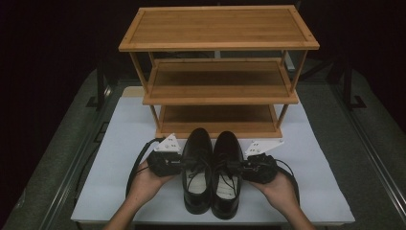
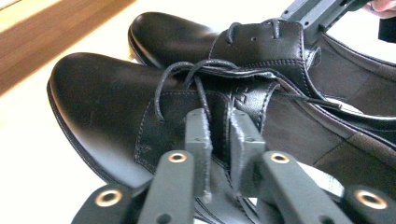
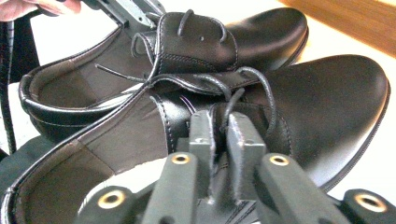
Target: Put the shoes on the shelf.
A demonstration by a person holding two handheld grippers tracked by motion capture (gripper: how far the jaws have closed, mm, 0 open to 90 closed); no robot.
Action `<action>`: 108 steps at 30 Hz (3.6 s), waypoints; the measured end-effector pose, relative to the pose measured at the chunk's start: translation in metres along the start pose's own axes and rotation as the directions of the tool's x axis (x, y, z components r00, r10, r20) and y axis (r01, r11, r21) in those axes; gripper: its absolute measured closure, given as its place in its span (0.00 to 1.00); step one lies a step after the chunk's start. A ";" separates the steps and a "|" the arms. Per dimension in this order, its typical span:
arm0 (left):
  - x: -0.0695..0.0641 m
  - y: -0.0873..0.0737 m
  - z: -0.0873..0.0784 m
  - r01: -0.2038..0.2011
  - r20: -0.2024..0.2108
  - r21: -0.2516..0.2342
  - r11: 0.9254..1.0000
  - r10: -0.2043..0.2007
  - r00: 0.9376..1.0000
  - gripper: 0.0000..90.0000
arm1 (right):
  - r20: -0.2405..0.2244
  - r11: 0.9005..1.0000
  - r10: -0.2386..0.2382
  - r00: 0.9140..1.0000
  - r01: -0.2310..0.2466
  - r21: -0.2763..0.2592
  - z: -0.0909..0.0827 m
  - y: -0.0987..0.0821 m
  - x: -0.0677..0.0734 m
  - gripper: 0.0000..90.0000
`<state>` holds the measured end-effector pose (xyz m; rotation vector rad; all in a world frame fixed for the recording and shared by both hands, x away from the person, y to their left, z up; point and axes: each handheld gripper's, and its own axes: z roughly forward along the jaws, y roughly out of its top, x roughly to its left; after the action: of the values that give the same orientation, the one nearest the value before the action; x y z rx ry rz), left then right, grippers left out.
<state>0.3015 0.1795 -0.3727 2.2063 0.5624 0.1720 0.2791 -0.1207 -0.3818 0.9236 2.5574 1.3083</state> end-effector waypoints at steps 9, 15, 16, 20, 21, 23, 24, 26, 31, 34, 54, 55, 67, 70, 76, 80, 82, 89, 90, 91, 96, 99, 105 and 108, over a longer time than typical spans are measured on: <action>-0.003 -0.001 -0.003 0.008 -0.044 -0.011 1.000 -0.008 0.999 0.98 | -0.023 1.000 0.020 1.000 -0.020 -0.023 -0.002 -0.002 -0.004 0.96; -0.001 -0.001 -0.008 0.023 -0.071 -0.033 0.999 -0.025 0.997 0.98 | 0.000 0.999 0.015 1.000 -0.015 -0.039 -0.006 -0.001 -0.005 0.96; 0.000 -0.001 -0.010 0.027 -0.076 -0.037 0.999 -0.029 0.997 0.98 | 0.006 0.999 0.012 1.000 -0.012 -0.039 -0.007 -0.001 -0.005 0.96; 0.004 -0.001 -0.017 0.041 -0.082 -0.060 0.997 -0.046 0.996 0.98 | 0.029 0.999 0.017 0.999 -0.015 -0.053 -0.013 0.000 -0.009 0.97; 0.005 -0.002 -0.019 0.039 -0.087 -0.062 0.997 -0.045 0.995 0.98 | 0.036 0.998 0.018 0.999 -0.016 -0.056 -0.014 0.000 -0.010 0.97; 0.007 -0.002 -0.023 0.051 -0.091 -0.072 0.996 -0.057 0.994 0.98 | 0.042 0.998 0.023 0.999 -0.020 -0.063 -0.018 0.000 -0.012 0.97; 0.007 -0.002 -0.023 0.051 -0.091 -0.072 0.996 -0.057 0.994 0.98 | 0.042 0.998 0.023 0.999 -0.020 -0.063 -0.018 0.000 -0.012 0.97; 0.009 -0.002 -0.027 0.056 -0.092 -0.082 0.995 -0.064 0.994 0.98 | 0.044 0.997 0.028 0.999 -0.025 -0.071 -0.021 0.000 -0.014 0.97; 0.013 0.000 -0.035 0.055 -0.086 -0.095 0.994 -0.064 0.994 0.98 | 0.051 0.996 0.024 0.998 -0.019 -0.087 -0.029 0.003 -0.019 0.97; 0.015 0.001 -0.036 0.054 -0.089 -0.094 0.994 -0.062 0.994 0.98 | 0.053 0.995 0.021 0.998 -0.016 -0.095 -0.032 0.004 -0.021 0.97; 0.058 0.028 -0.014 0.047 -0.182 -0.149 0.988 -0.074 0.981 0.98 | 0.122 0.995 0.040 0.992 -0.029 -0.095 -0.018 0.031 -0.079 0.96; 0.061 0.030 -0.011 0.051 -0.185 -0.150 0.987 -0.078 0.980 0.98 | 0.126 0.995 0.046 0.991 -0.034 -0.096 -0.015 0.032 -0.084 0.96; 0.082 0.050 0.029 0.046 -0.236 -0.162 0.986 -0.084 0.968 0.98 | 0.175 0.993 0.066 0.982 -0.048 -0.107 0.008 0.045 -0.115 0.96; 0.085 0.054 0.039 0.030 -0.255 -0.154 0.988 -0.069 0.964 0.98 | 0.183 0.992 0.072 0.980 -0.052 -0.111 0.011 0.048 -0.119 0.96; 0.090 0.059 0.054 0.004 -0.322 -0.157 0.988 -0.055 0.945 0.98 | 0.221 0.992 0.077 0.972 -0.051 -0.118 0.019 0.057 -0.129 0.96; 0.093 0.060 0.058 -0.003 -0.341 -0.176 0.984 -0.058 0.938 0.98 | 0.234 0.990 0.081 0.969 -0.050 -0.135 0.023 0.061 -0.131 0.96; 0.095 0.059 0.060 0.001 -0.346 -0.184 0.983 -0.066 0.936 0.98 | 0.240 0.989 0.079 0.968 -0.047 -0.137 0.024 0.063 -0.132 0.96; 0.101 0.054 0.065 0.033 -0.335 -0.190 0.981 -0.097 0.937 0.98 | 0.242 0.990 0.069 0.968 -0.036 -0.139 0.031 0.068 -0.131 0.96; 0.102 0.054 0.064 0.028 -0.328 -0.188 0.982 -0.089 0.941 0.98 | 0.247 0.989 0.069 0.967 -0.035 -0.142 0.032 0.067 -0.131 0.96; 0.102 0.054 0.064 0.025 -0.326 -0.185 0.982 -0.086 0.942 0.98 | 0.250 0.988 0.075 0.965 -0.038 -0.147 0.032 0.066 -0.132 0.96; 0.102 0.050 0.064 0.031 -0.305 -0.189 0.981 -0.089 0.948 0.98 | 0.260 0.987 0.086 0.962 -0.047 -0.151 0.031 0.064 -0.135 0.96; 0.101 0.049 0.064 0.029 -0.304 -0.190 0.981 -0.087 0.949 0.98 | 0.263 0.986 0.091 0.961 -0.050 -0.156 0.031 0.062 -0.136 0.96; 0.098 0.049 0.065 0.033 -0.287 -0.185 0.982 -0.087 0.954 0.94 | 0.267 0.986 0.091 0.959 -0.048 -0.162 0.032 0.056 -0.133 0.96; 0.099 0.049 0.064 0.064 -0.268 -0.188 0.980 -0.114 0.957 0.82 | 0.261 0.987 0.089 0.961 -0.051 -0.149 0.033 0.051 -0.131 0.93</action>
<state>0.4254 0.1519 -0.3836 1.9908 0.7695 0.4722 0.4209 -0.1501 -0.3836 1.0891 2.2185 1.2659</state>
